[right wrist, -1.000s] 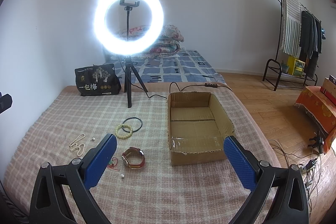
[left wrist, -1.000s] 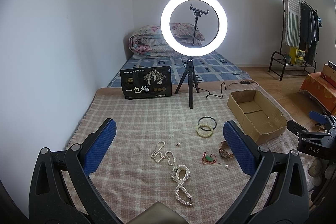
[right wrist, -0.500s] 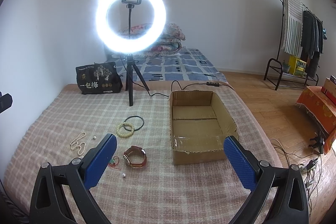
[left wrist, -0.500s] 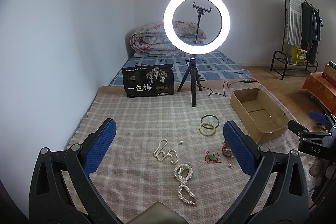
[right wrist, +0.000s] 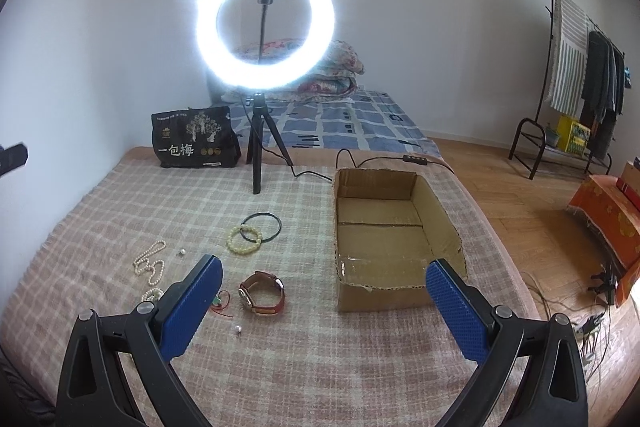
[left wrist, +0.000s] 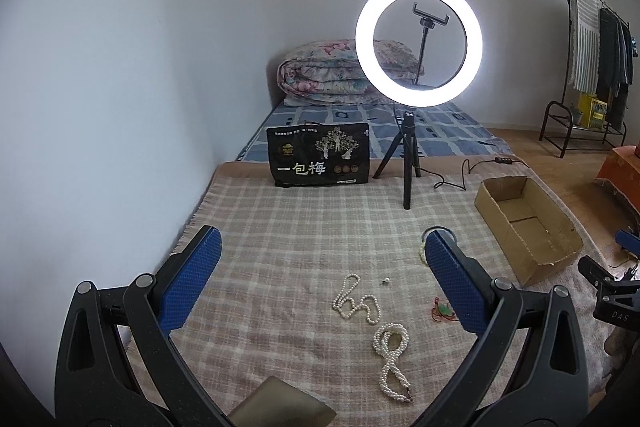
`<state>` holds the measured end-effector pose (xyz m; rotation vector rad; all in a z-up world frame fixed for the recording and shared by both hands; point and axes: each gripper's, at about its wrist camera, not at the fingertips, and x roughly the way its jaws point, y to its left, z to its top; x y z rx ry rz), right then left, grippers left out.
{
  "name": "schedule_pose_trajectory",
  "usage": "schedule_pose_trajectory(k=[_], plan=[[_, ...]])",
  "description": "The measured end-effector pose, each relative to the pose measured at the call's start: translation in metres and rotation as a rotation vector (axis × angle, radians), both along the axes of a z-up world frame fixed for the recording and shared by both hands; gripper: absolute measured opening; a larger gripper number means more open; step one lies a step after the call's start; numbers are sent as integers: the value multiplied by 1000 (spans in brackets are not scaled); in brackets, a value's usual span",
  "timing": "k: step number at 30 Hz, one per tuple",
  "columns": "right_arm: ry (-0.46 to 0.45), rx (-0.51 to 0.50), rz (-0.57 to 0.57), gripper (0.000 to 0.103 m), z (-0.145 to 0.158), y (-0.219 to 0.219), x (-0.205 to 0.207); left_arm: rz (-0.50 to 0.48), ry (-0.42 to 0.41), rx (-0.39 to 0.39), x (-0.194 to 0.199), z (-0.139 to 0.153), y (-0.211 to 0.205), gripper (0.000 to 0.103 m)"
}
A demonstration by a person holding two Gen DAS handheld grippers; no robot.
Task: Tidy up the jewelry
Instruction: 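Lower left tool onto long pearl necklace while right tool lowers onto brown watch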
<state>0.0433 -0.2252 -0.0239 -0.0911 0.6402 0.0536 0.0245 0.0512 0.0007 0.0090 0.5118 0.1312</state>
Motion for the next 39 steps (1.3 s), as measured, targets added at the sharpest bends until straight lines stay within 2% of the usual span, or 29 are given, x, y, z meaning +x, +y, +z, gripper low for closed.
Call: schedule_pose_trajectory(k=[10,16,19,23,28,33,39], plan=[[31,38,75,103,-17,12,11,-14,76,22,39,-16,29,103],[102,46,135,100,-38,23,17,-7,161,-88,58,-37,52,103],[157,25,177,97,-50,35,20,3,176,-83,56,-47,56,103],[185,-3,195,97,-59,43,23,-32,221,-94,50,-64,53,103],[208,-17,215,90,-64,43,27,-82,290,-105,44,-85,43,98],[233,-22,263,89,-69,45,35,-132,339,-157,37,-99,30,98],[274,-71,313,88,-86,51,47,-163,393,-196,29,-123,6,92]])
